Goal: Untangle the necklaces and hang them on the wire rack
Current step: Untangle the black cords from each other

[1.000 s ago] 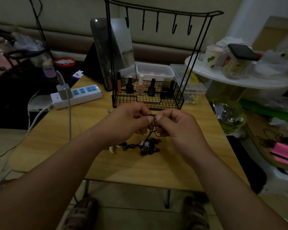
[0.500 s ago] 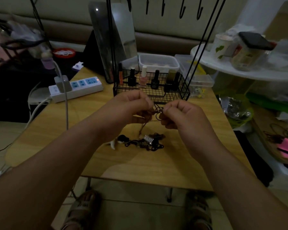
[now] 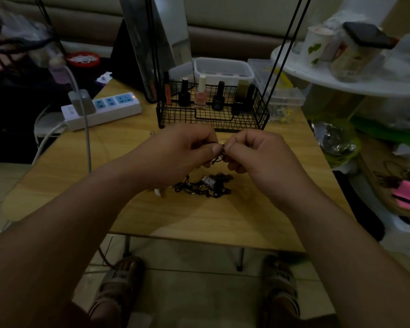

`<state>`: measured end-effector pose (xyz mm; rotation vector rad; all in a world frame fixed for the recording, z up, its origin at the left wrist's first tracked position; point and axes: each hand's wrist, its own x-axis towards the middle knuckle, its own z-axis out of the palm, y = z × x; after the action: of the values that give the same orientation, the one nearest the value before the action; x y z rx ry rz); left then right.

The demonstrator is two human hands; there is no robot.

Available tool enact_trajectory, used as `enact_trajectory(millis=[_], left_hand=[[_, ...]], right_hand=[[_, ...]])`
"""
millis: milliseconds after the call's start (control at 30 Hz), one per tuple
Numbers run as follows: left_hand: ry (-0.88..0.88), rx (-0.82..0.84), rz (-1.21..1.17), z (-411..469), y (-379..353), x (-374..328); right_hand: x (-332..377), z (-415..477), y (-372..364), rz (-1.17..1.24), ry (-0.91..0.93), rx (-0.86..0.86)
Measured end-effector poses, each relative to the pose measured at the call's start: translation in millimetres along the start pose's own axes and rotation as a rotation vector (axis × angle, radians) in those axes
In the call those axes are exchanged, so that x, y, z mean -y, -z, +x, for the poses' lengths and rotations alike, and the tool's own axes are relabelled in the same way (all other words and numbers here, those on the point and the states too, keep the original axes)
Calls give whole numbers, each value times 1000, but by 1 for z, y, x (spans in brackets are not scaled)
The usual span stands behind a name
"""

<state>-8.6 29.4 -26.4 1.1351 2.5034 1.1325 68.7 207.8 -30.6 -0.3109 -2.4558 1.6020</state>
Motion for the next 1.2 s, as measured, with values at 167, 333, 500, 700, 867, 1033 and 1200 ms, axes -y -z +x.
enact_trajectory(millis=[167, 333, 500, 700, 867, 1033, 1200], left_hand=[[132, -207, -533, 6, 7, -5], [238, -168, -841, 10, 6, -7], [238, -45, -875, 10, 11, -5], [214, -73, -266, 3, 10, 1], [283, -138, -414, 7, 5, -8], [347, -128, -637, 12, 1, -11], [371, -80, -781, 13, -1, -11]], right_hand=[[-5, 5, -2, 17, -96, -9], [-6, 4, -1, 37, -135, 23], [-4, 2, 0, 13, -133, 22], [-2, 2, 4, 63, -118, -36], [-4, 3, -1, -33, -150, 6], [-4, 3, -3, -85, -200, 45], [-6, 3, -1, -95, -166, 43]])
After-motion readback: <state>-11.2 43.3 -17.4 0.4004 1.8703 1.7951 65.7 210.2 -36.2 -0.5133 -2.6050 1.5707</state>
